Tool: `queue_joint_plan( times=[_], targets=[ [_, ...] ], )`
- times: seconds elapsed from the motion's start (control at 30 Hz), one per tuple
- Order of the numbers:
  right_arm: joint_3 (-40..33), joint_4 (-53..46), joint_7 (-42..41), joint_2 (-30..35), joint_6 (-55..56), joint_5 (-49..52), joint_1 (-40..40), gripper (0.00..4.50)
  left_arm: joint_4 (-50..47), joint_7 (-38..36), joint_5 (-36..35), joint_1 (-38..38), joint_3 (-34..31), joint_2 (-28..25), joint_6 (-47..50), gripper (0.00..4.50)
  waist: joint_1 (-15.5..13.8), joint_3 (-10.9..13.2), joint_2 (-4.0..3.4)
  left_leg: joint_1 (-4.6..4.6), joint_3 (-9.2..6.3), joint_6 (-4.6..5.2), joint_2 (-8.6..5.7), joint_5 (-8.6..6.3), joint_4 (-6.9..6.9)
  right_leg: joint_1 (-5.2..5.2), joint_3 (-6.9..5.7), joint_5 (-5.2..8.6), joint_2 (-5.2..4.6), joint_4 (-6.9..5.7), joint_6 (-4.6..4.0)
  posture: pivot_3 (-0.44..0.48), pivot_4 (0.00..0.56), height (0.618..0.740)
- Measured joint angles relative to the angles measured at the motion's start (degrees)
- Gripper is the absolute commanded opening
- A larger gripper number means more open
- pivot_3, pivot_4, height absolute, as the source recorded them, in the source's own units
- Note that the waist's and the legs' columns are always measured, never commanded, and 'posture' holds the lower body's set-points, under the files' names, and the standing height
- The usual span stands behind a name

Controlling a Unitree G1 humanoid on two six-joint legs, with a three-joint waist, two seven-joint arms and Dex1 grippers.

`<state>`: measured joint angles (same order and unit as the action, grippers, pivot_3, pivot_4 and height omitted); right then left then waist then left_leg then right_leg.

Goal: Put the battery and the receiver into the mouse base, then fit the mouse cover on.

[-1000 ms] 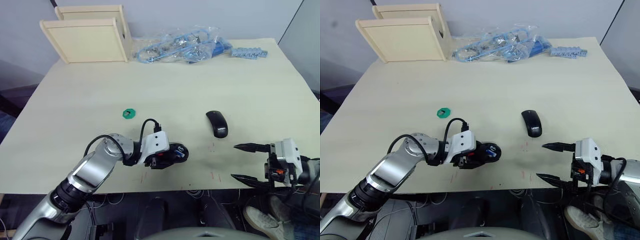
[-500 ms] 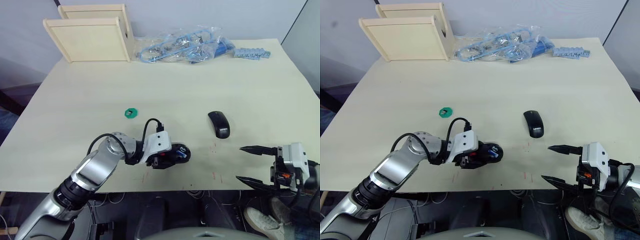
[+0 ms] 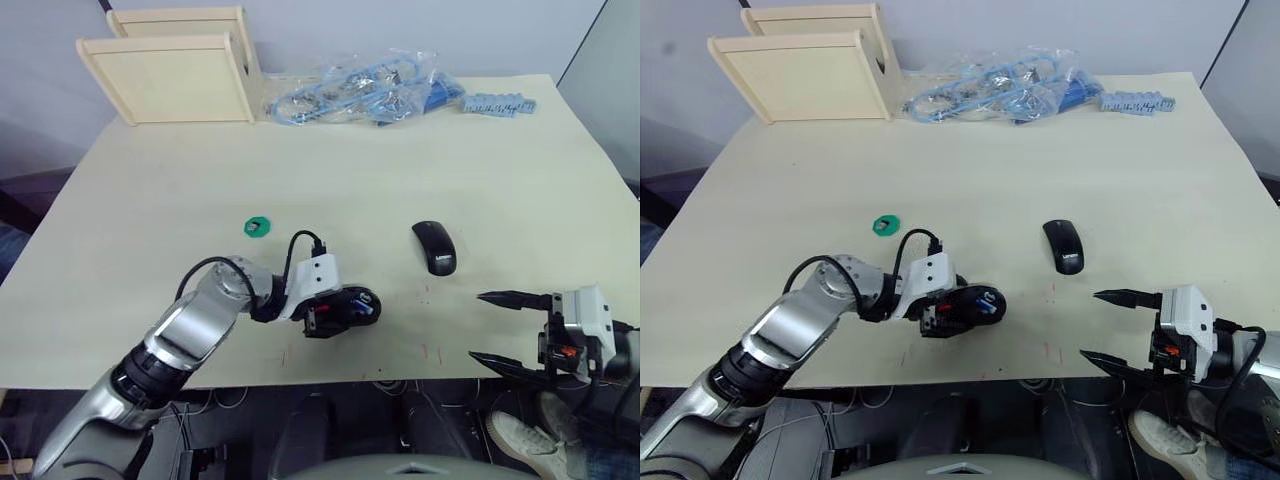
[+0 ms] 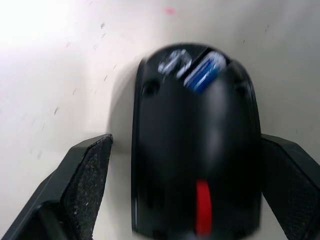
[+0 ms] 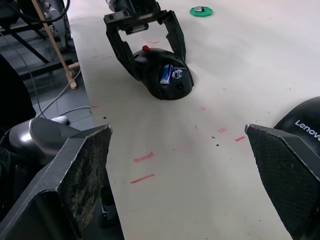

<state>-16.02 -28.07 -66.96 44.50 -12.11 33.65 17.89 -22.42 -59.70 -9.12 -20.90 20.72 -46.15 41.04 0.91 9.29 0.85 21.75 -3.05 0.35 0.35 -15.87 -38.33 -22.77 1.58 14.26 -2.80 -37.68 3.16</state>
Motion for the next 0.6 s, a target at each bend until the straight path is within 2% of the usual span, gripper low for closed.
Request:
queue_joint_plan(
  times=[0.23, 0.3, 0.33, 0.37, 0.6],
  targets=[
    [0.68, 0.20, 0.20, -1.17, 0.03, 0.34, -1.71, 4.50, -4.83, -2.62, -10.42, 10.05, -15.67, -3.29, -0.56, 4.44, -0.35, 0.16, -0.02, 0.02, -0.24, 0.00, 0.00, 0.00, 0.00, 0.00, -0.01, 0.00, -0.05, 0.02, 0.00, 0.000, 0.150, 0.740],
    [0.91, 0.32, 0.53, -1.49, -0.04, 0.40, -2.16, 4.50, -5.29, -2.64, -11.55, 10.77, -17.40, -3.43, -0.51, 4.44, -0.33, 0.17, -0.02, 0.02, -0.28, -0.01, 0.01, 0.00, 0.00, 0.00, -0.02, 0.00, -0.05, 0.02, 0.00, 0.000, 0.150, 0.740],
    [1.67, 0.48, 1.97, -2.86, -0.50, 0.90, -3.53, 4.50, -6.20, -2.65, -13.91, 13.50, -21.95, -3.95, -0.33, 4.44, -0.18, 0.21, 0.00, 0.01, -0.29, -0.01, 0.02, 0.00, 0.00, 0.00, -0.01, 0.00, -0.05, 0.02, 0.00, 0.000, 0.150, 0.740],
    [1.69, 0.50, 2.53, -3.47, -0.62, 1.25, -3.66, 4.50, -6.22, -2.65, -14.49, 14.32, -23.18, -4.20, -0.21, 4.44, -0.15, 0.23, -0.02, 0.01, -0.30, -0.01, 0.03, 0.00, 0.00, 0.00, -0.01, 0.00, -0.05, 0.01, 0.00, 0.000, 0.150, 0.740],
    [3.99, 0.37, 7.26, -7.07, -0.76, 0.71, -6.66, 4.50, -5.82, 1.57, -21.99, 22.09, -39.50, -2.50, 3.21, 4.44, -0.14, 0.32, -0.07, 0.00, -0.32, -0.01, 0.05, 0.00, 0.00, -0.03, -0.02, 0.00, -0.05, 0.00, 0.00, 0.000, 0.150, 0.740]
  ],
)
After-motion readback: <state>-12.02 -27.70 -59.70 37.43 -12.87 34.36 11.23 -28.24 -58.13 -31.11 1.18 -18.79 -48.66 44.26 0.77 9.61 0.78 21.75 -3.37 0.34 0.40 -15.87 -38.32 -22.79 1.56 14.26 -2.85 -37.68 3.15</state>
